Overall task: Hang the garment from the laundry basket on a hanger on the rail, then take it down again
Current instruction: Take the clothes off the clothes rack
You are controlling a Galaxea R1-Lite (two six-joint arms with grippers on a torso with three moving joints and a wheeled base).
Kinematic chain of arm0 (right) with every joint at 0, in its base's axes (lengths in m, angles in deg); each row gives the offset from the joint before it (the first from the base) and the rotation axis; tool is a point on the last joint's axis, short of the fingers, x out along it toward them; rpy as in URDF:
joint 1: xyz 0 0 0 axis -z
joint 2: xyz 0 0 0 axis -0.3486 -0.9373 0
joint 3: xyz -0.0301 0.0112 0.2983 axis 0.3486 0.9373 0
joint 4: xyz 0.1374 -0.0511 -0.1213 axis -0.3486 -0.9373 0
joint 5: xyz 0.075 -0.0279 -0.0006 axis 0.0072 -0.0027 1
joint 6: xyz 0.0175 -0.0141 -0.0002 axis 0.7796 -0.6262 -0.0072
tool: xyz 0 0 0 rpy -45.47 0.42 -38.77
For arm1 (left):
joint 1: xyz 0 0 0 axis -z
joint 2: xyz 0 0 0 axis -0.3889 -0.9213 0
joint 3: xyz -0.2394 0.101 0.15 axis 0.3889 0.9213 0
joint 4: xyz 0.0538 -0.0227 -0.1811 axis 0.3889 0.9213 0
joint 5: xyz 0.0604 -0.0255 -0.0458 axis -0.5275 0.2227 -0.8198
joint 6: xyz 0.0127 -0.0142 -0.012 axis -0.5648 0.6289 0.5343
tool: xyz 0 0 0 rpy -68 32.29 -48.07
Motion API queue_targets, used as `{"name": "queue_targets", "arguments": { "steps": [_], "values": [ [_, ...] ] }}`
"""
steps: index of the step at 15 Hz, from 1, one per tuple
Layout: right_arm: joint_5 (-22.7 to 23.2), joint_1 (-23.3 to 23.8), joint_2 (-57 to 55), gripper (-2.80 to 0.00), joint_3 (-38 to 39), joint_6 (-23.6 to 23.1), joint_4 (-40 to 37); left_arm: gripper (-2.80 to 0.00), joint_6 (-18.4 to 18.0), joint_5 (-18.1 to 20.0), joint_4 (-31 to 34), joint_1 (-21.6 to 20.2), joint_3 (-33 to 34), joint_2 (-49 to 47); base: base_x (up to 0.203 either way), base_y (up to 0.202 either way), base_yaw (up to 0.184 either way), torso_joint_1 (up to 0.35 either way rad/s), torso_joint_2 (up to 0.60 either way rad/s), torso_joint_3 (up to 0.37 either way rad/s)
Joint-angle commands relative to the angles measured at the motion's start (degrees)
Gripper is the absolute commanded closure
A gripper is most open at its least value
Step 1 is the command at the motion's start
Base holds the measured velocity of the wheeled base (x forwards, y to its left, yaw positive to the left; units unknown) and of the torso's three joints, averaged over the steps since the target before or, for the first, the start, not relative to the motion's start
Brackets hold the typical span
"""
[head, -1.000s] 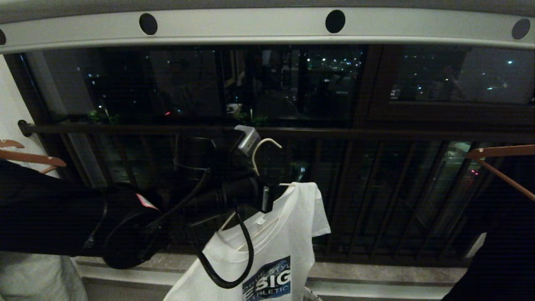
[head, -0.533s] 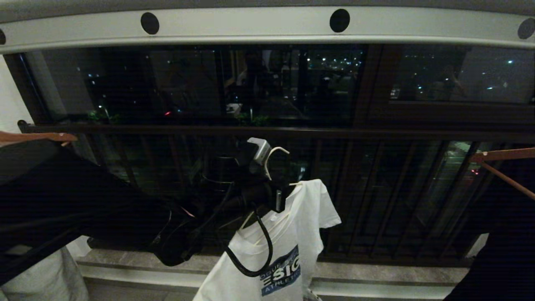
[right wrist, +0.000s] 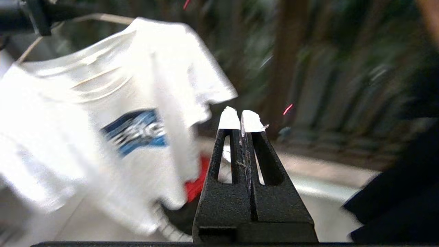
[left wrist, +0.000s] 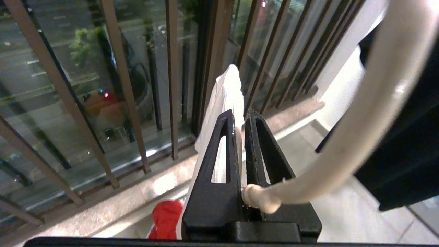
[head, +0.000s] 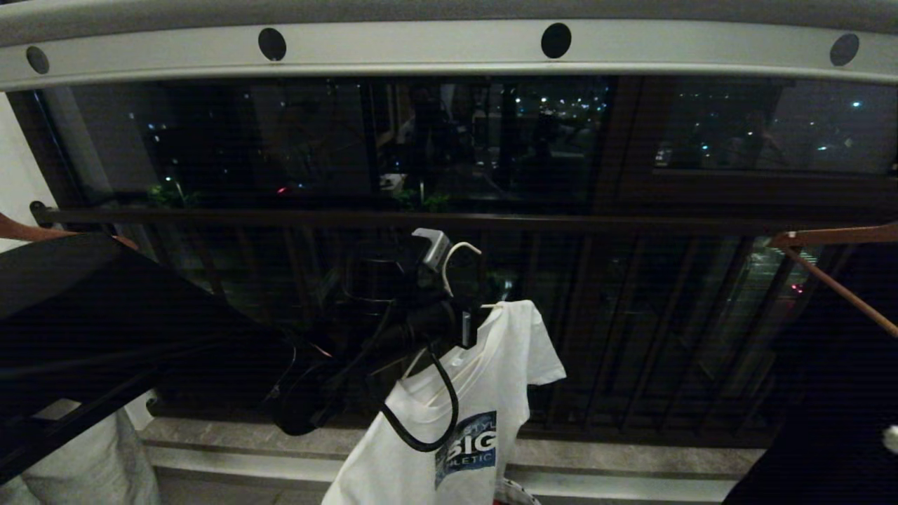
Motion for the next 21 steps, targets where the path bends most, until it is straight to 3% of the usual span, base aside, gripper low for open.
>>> {"name": "queue_targets", "arguments": {
  "steps": [1, 6, 9, 12, 15, 16, 19, 21],
  "values": [
    [2.2, -1.0, -21.1, 0.0, -3.2, 0.3, 5.4, 0.0, 0.3, 0.0, -0.3, -0.7, -0.9, 0.3, 0.0, 0.0, 0.0, 0.0, 0.0, 0.0],
    [3.4, -9.0, -49.9, 0.0, -15.2, 4.5, 20.1, 0.0, 0.5, -3.1, 0.3, -1.0, -3.0, 0.1, 0.0, 0.0, 0.0, 0.0, 0.0, 0.0],
    [-2.7, -16.2, -61.2, 0.0, -25.7, 5.7, 23.8, 0.0, 0.9, -6.0, 2.9, -0.8, -4.8, 0.4, 0.0, 0.0, 0.0, 0.0, 0.0, 0.0],
    [-7.0, -20.4, -67.7, 0.0, -34.2, 5.9, 24.6, 0.0, 5.9, -7.8, 10.4, 0.0, -8.0, 1.7, 0.0, 0.0, 0.0, 0.0, 0.0, 0.0],
    [-10.3, -23.5, -73.0, 0.0, -35.7, 3.7, 25.0, 0.0, 7.5, -7.9, 11.4, 0.2, -9.0, 2.4, 0.0, 0.0, 0.0, 0.0, 0.0, 0.0],
    [-11.2, -24.1, -75.1, -2.8, -35.7, 2.5, 26.0, 0.0, 8.1, -7.9, 11.5, 0.3, -9.0, 3.4, 0.0, 0.0, 0.0, 0.0, 0.0, 0.0],
    [-17.4, -27.0, -78.9, -2.8, -35.5, 1.6, 32.2, 0.0, 8.3, -7.9, 11.5, 0.4, -9.0, 3.9, 0.0, 0.0, 0.0, 0.0, 0.0, 0.0],
    [-19.2, -28.4, -79.5, -2.8, -35.2, 1.8, 34.6, 0.0, 8.4, -7.9, 11.5, 1.0, -8.8, 3.9, 0.0, 0.0, 0.0, 0.0, 0.0, 0.0]
  ]
}}
